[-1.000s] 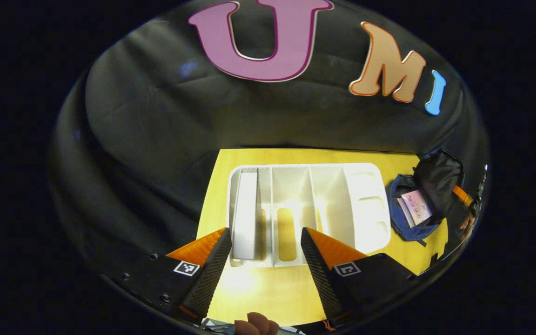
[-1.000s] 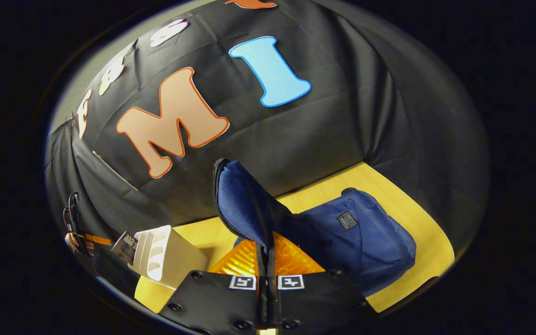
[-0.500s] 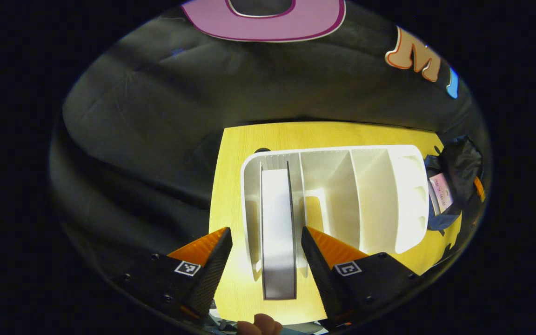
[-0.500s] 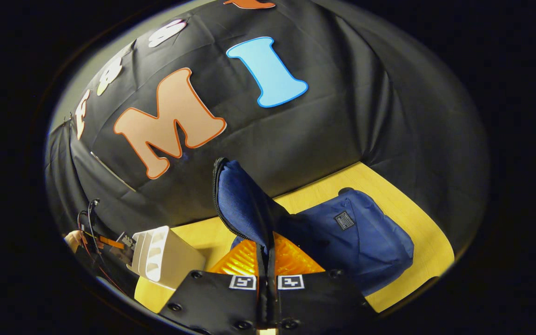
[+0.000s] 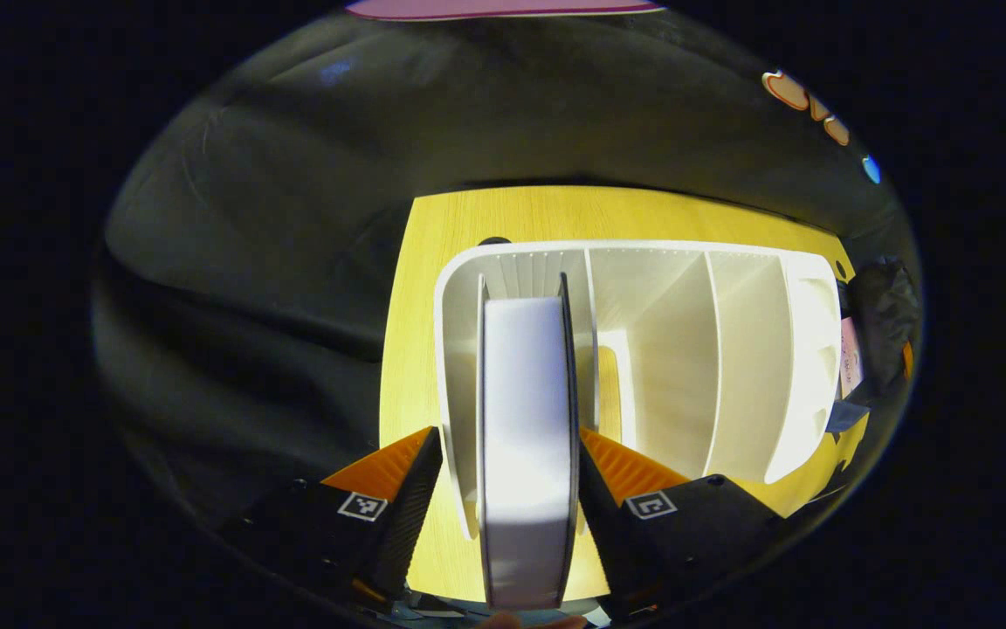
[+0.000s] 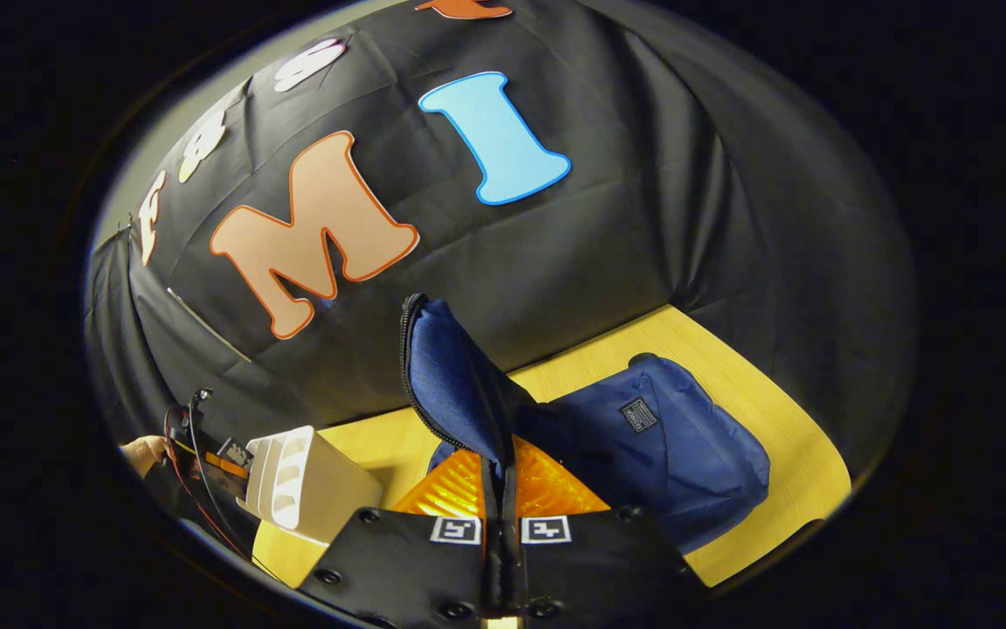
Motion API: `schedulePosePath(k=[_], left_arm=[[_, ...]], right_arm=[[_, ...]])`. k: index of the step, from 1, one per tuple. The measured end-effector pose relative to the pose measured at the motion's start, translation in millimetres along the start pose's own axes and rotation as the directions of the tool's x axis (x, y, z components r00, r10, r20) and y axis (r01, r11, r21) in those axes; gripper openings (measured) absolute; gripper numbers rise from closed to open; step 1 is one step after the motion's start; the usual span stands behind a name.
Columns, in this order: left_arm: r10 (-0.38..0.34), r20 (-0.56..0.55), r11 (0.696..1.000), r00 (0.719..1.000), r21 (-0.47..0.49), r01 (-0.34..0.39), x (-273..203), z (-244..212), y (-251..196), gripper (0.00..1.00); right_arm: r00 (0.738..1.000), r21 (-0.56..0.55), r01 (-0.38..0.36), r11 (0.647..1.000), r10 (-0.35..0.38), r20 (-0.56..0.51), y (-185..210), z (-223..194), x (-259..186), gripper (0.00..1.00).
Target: Open the schoolbag, grab two books from the bookshelf and put them into the schoolbag.
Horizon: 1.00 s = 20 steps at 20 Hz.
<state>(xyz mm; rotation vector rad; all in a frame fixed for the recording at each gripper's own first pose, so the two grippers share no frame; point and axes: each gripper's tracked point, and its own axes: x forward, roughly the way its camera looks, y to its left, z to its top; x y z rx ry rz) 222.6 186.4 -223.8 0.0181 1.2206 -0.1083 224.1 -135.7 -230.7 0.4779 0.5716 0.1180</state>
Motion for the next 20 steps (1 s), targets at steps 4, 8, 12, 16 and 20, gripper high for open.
schedulePosePath(k=[4, 8, 12, 16, 20], left_arm=[[0.034, -0.057, 0.999, 0.998, 0.039, -0.032, -0.2, -5.3, 7.4, 0.62], [0.043, -0.082, 0.998, 0.996, 0.046, -0.039, 2.5, -5.1, 6.0, 0.52], [-0.030, -0.086, 1.000, 0.996, 0.004, 0.031, -3.8, -3.2, -7.2, 0.46], [-0.020, -0.108, 1.000, 0.994, 0.009, 0.021, -1.5, -5.6, -9.0, 0.35], [-0.016, -0.106, 1.000, 0.994, 0.008, 0.017, -1.8, -5.1, -8.9, 0.36]], right_arm=[[1.000, 0.007, 0.002, 1.000, -0.002, 0.002, -0.8, -1.3, 0.3, 0.03], [1.000, 0.008, 0.002, 1.000, -0.002, 0.002, -0.6, -2.2, 0.4, 0.05], [1.000, 0.011, 0.004, 1.000, -0.004, 0.005, -1.6, -1.2, 0.5, 0.05], [1.000, 0.016, 0.006, 1.000, -0.006, 0.009, -2.1, -0.1, -0.8, 0.03], [1.000, 0.021, 0.008, 1.000, -0.009, 0.014, -3.3, 1.4, -2.1, 0.03]])
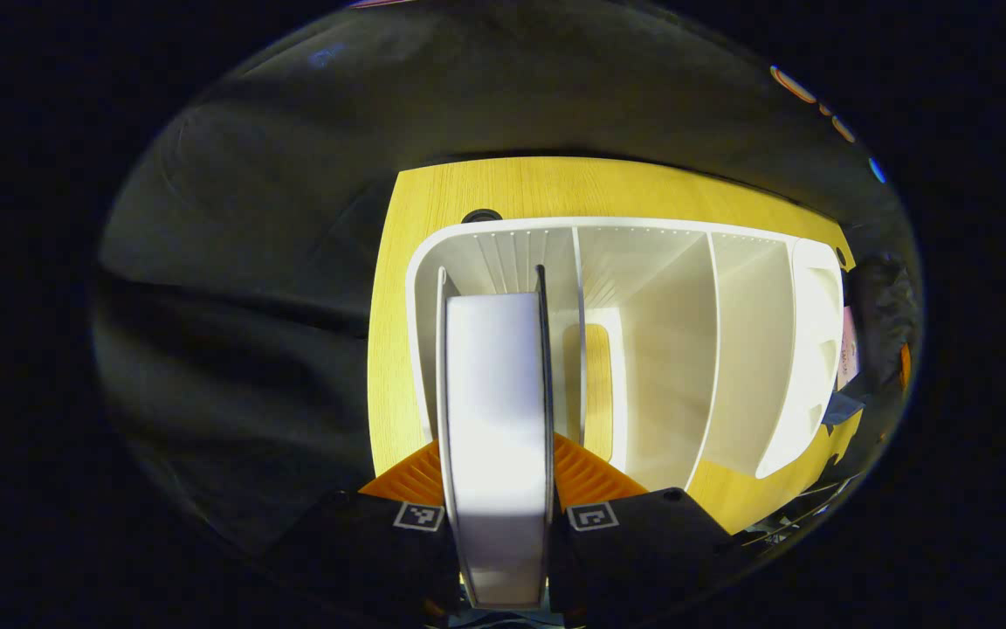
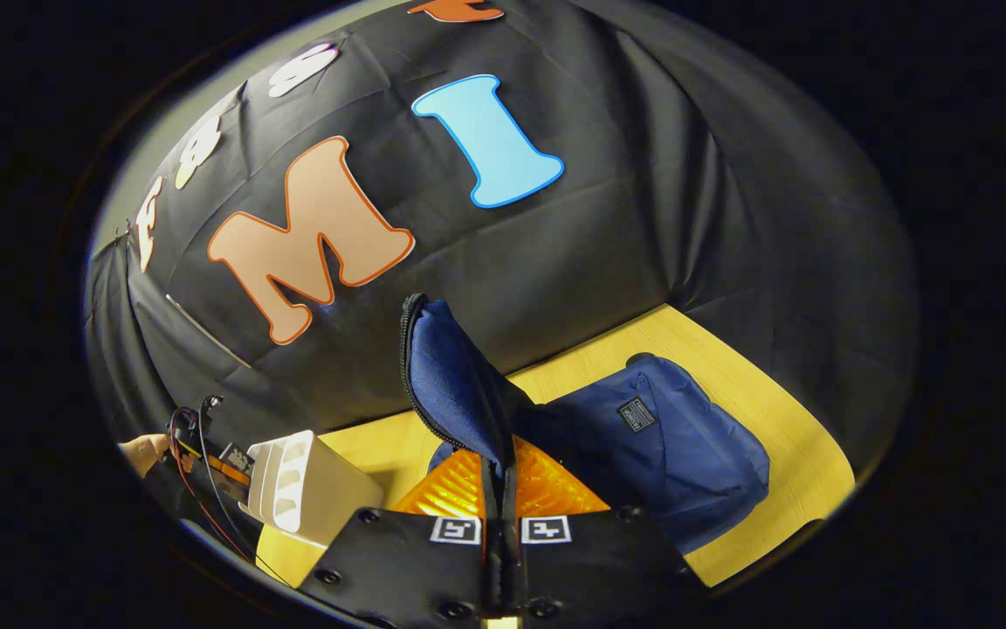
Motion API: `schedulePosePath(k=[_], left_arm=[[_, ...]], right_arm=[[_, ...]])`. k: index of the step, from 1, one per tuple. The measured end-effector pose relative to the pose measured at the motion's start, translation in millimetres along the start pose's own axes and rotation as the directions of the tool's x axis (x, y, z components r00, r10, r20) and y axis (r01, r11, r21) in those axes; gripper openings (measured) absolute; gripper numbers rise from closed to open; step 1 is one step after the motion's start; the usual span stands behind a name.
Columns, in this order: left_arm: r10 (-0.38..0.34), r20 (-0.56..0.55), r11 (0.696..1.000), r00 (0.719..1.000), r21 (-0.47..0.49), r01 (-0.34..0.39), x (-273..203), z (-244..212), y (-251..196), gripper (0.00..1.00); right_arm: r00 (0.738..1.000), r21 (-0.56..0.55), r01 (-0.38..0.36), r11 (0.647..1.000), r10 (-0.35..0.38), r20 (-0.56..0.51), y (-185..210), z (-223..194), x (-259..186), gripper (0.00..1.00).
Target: Open the schoolbag, grab two books from the bookshelf and put them into the schoolbag.
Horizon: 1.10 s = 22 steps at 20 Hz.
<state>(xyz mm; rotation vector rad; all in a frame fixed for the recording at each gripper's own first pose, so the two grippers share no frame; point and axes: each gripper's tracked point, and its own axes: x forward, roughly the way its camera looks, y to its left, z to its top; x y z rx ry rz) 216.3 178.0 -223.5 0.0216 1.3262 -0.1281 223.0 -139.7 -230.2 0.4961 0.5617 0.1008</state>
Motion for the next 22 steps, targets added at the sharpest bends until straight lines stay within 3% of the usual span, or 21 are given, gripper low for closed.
schedulePosePath(k=[22], left_arm=[[-0.002, 0.107, 0.999, 0.994, 0.050, -0.003, -72.7, -4.3, 12.6, 0.36]], right_arm=[[1.000, 0.005, -0.004, 1.000, 0.004, -0.003, 0.6, 1.6, -1.7, 0.05]])
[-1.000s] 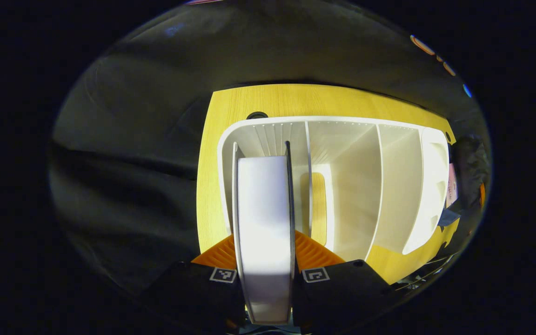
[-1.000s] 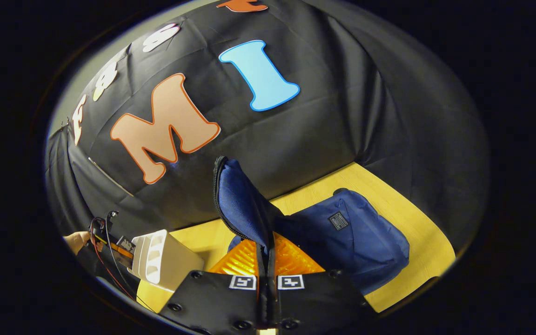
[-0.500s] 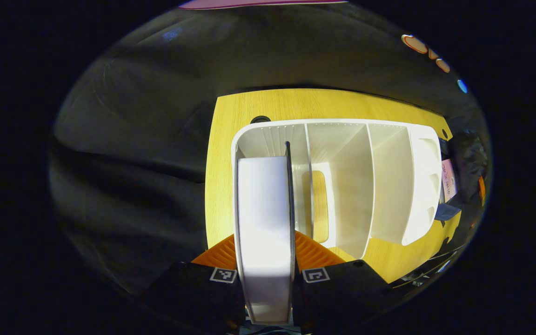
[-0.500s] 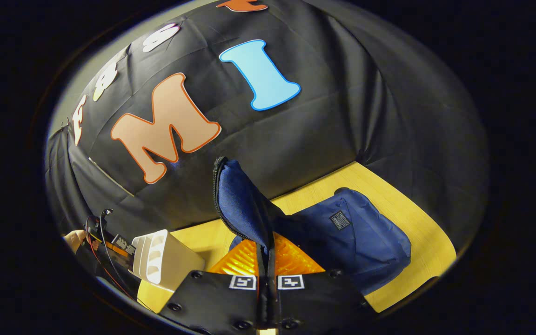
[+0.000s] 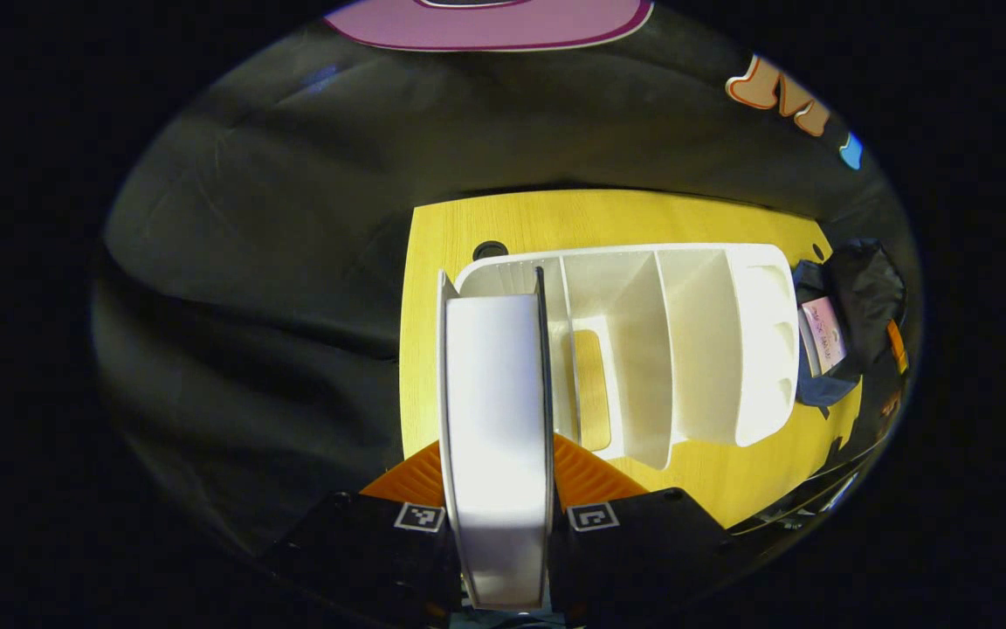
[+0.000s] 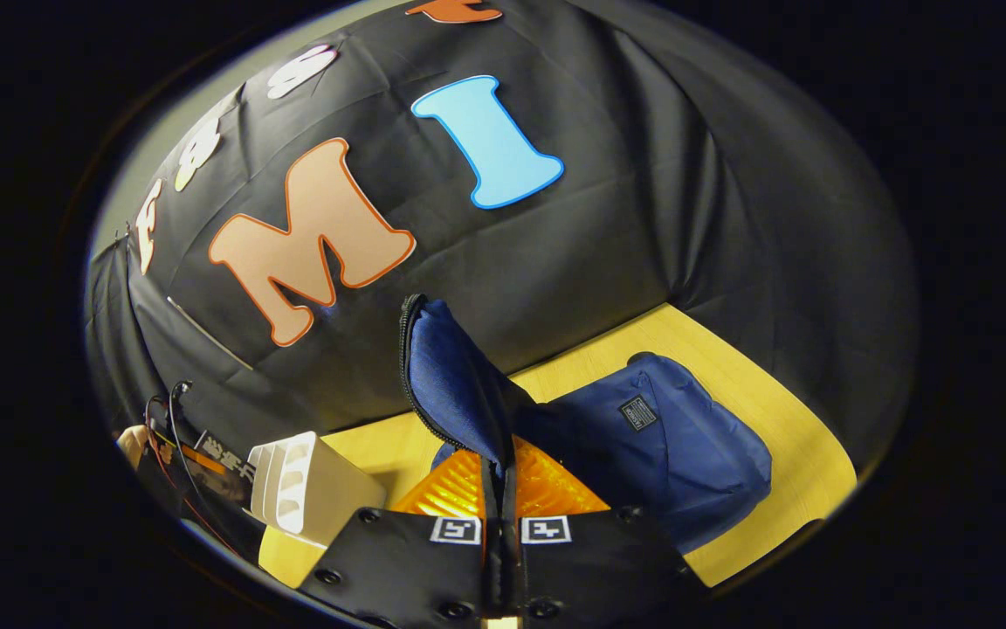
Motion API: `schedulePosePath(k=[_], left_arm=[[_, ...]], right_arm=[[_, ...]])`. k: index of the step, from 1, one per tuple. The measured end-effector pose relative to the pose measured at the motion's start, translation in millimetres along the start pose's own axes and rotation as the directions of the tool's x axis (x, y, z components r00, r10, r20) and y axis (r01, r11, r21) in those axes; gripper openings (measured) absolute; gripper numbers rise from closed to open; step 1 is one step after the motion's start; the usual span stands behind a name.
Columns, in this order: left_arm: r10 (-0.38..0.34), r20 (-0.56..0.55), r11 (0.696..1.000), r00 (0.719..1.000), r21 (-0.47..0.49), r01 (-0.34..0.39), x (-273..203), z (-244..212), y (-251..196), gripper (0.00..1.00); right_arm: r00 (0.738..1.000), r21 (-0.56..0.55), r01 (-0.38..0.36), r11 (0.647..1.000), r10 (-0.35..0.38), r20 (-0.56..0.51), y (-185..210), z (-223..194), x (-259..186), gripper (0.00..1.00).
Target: Open the schoolbag, grab two books from the bookshelf and put them into the schoolbag.
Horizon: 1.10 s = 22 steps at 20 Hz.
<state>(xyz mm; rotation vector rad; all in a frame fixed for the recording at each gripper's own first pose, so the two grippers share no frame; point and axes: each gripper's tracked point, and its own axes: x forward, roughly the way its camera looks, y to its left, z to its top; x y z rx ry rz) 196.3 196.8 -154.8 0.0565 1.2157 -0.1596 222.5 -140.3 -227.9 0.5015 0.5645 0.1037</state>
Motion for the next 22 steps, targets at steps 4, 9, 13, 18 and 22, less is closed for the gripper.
schedulePosePath(k=[4, 9, 13, 18, 22], left_arm=[[-0.001, 0.026, 1.000, 1.000, 0.020, 0.000, -15.4, -0.2, 0.5, 0.36], [-0.021, 0.056, 1.000, 0.998, 0.005, 0.020, -36.9, -2.6, 1.8, 0.36], [-0.058, 0.105, 0.998, 0.993, -0.016, 0.060, -63.3, 1.7, 0.9, 0.36], [-0.120, 0.157, 0.991, 0.980, -0.046, 0.129, -90.0, 2.4, -0.3, 0.34], [-0.183, 0.209, 0.971, 0.961, -0.113, 0.210, -105.4, 2.1, -3.1, 0.36]], right_arm=[[1.000, 0.001, -0.001, 1.000, 0.001, 0.000, -0.7, 0.9, -0.6, 0.03], [1.000, 0.004, -0.003, 1.000, 0.003, -0.001, -1.3, 0.7, -1.2, 0.03], [1.000, 0.005, -0.003, 1.000, 0.003, 0.001, -2.4, 2.0, -2.2, 0.03], [1.000, 0.011, -0.002, 1.000, 0.002, 0.004, -3.7, 2.7, -2.3, 0.03], [1.000, 0.011, -0.004, 1.000, 0.004, 0.003, -4.6, 2.2, -2.1, 0.03]])
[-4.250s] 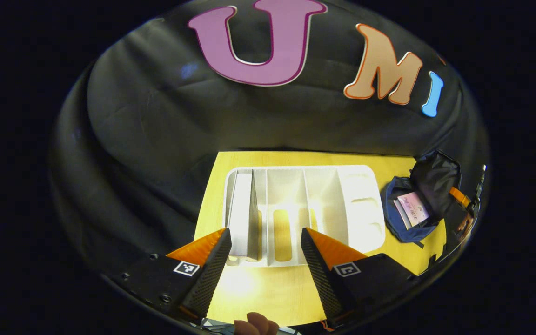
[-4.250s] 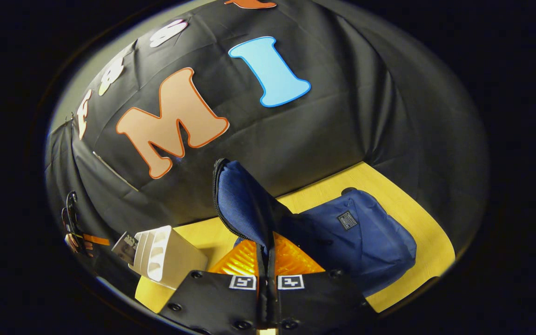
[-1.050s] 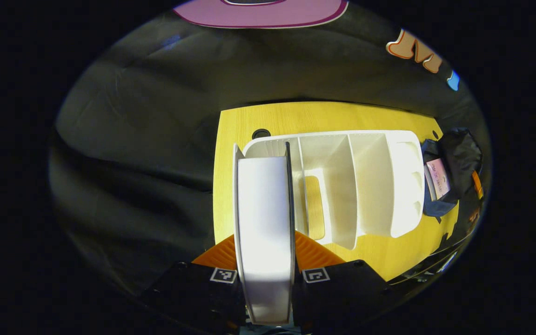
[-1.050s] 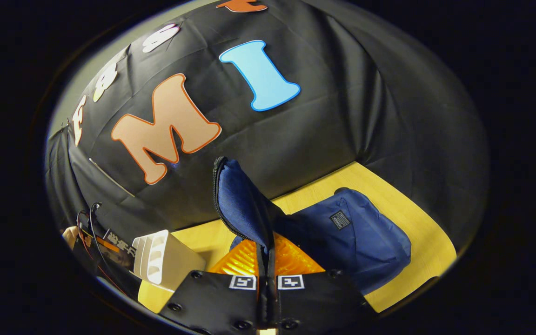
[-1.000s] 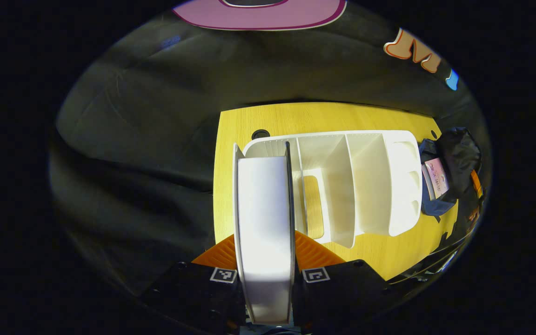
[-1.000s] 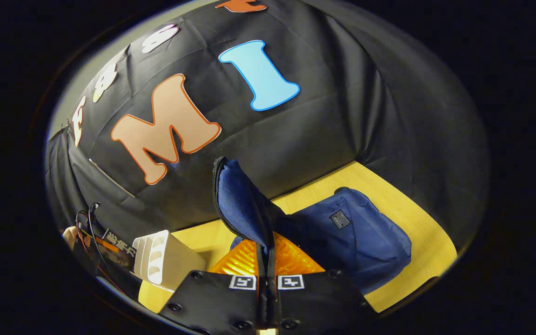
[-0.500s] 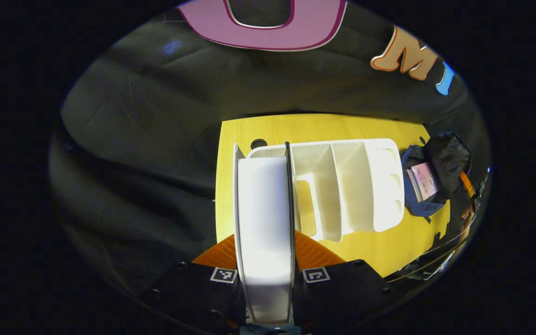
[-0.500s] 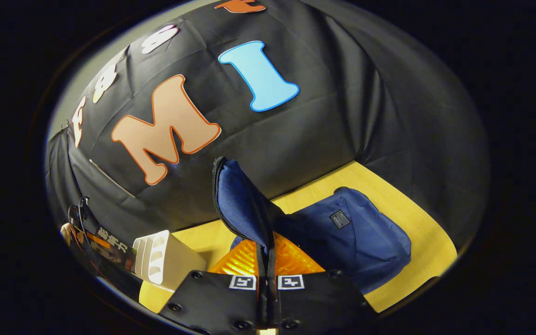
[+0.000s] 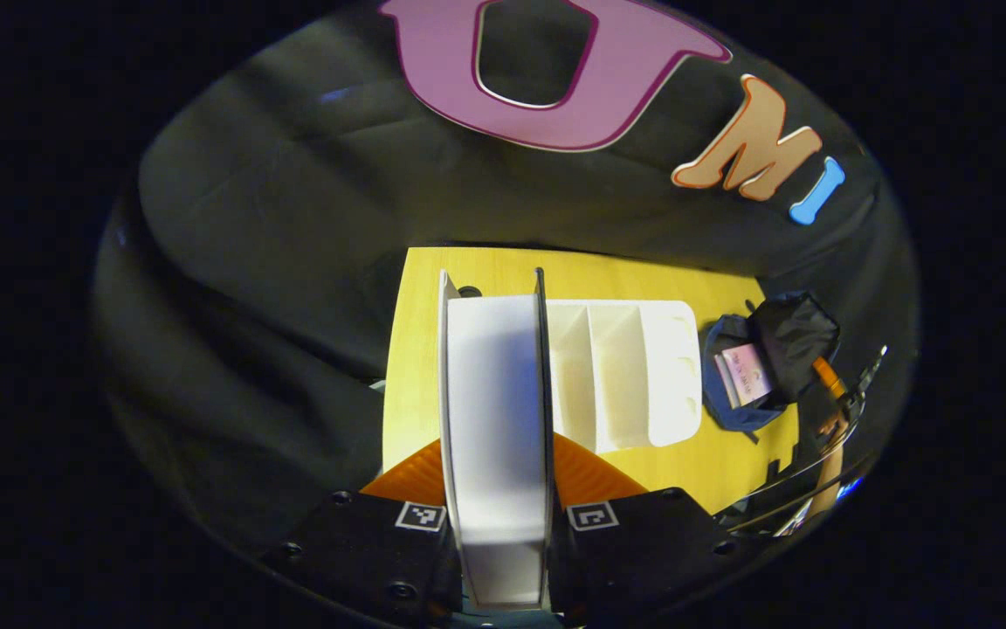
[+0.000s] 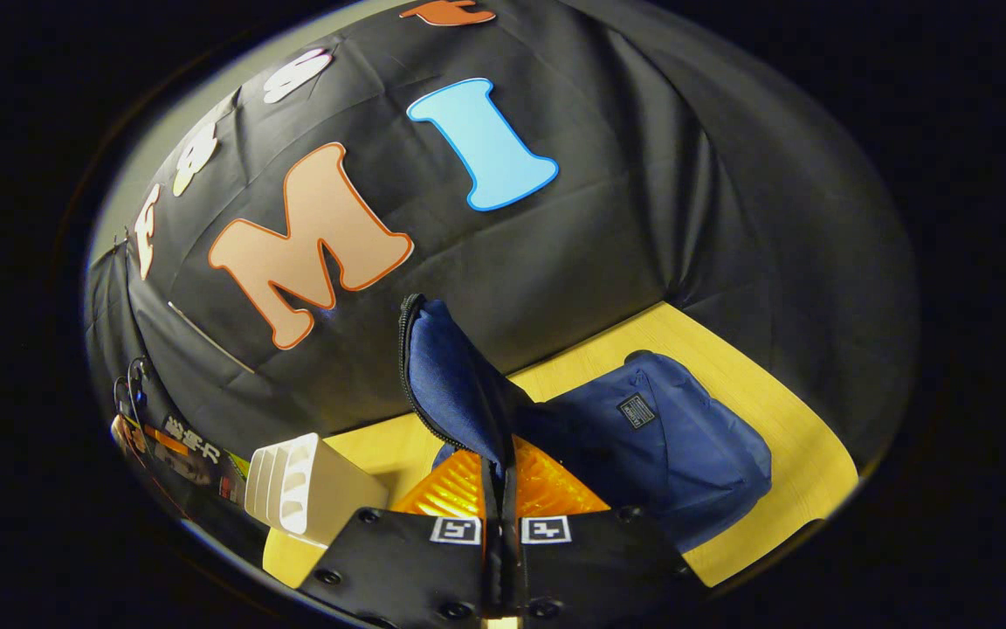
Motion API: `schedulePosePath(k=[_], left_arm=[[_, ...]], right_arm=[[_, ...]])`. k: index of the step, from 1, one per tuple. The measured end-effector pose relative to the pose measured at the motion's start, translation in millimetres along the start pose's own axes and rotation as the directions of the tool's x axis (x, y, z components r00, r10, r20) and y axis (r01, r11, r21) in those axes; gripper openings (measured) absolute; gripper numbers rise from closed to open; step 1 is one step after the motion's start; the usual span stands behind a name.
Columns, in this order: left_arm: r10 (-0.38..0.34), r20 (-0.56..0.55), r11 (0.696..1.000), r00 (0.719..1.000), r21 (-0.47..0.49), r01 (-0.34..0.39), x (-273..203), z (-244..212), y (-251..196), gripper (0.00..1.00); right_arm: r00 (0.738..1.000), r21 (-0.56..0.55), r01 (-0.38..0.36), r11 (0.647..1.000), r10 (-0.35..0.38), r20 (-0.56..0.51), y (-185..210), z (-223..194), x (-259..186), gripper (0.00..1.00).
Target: Open the schoolbag, grab two books from the bookshelf and put them into the schoolbag.
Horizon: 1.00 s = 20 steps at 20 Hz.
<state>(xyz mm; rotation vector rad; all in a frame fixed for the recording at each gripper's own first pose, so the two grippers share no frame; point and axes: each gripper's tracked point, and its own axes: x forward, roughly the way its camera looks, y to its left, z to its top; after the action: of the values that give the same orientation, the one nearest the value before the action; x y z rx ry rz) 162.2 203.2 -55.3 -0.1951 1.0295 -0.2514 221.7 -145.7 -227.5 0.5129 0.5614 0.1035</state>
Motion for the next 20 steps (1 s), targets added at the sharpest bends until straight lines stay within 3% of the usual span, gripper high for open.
schedulePosePath(k=[7, 13, 16, 20], left_arm=[[-0.164, 0.081, 0.973, 0.983, -0.148, 0.175, -1.0, -3.4, -20.3, 0.35], [-0.319, 0.209, 0.895, 0.924, -0.255, 0.367, -10.1, 4.3, -51.3, 0.36], [-0.392, 0.276, 0.830, 0.878, -0.306, 0.467, -10.9, 7.2, -72.8, 0.35], [-0.451, 0.303, 0.792, 0.839, -0.298, 0.533, -9.4, 2.8, -96.0, 0.35]], right_arm=[[1.000, -0.002, 0.004, 1.000, -0.004, 0.000, -0.2, 1.2, -0.5, 0.03], [1.000, -0.009, 0.013, 1.000, -0.013, -0.001, -2.8, 2.5, -3.0, 0.03], [1.000, -0.010, 0.015, 1.000, -0.015, -0.002, -3.2, 2.3, -4.0, 0.03], [1.000, -0.014, 0.016, 1.000, -0.016, -0.009, -2.9, 1.1, -4.6, 0.03]])
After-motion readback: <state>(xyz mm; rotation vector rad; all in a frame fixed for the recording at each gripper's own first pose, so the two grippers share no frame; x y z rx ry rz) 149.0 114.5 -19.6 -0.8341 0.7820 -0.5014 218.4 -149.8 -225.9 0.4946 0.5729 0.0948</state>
